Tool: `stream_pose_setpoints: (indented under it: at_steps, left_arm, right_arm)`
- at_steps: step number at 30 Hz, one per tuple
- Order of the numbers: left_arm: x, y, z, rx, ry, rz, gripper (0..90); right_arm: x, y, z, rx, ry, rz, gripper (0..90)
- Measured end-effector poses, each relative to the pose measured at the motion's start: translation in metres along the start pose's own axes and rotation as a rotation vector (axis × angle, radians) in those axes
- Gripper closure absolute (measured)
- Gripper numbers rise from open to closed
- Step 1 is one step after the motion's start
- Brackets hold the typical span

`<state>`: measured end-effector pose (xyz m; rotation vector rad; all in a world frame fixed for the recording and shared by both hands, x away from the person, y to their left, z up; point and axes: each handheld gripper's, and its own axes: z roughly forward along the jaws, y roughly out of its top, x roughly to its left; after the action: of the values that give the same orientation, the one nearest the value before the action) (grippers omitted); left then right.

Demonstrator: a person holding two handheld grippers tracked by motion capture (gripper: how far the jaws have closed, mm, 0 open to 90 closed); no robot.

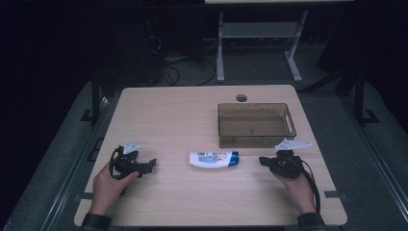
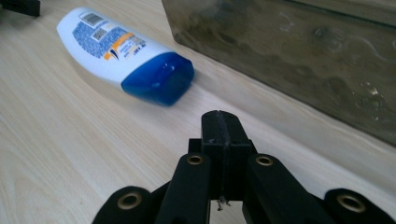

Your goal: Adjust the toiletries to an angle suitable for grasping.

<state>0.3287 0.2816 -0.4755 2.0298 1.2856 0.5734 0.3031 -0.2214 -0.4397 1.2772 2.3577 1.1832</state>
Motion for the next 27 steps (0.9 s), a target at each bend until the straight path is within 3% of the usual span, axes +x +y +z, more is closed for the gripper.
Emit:
stream_pose_setpoints:
  at_steps: [27]
  left_arm:
    - [0.0,0.0,0.0,0.001,-0.003,0.004,12.7]
  right_arm:
    - [0.017,0.046,0.049,0.005,0.055,-0.082,89.8]
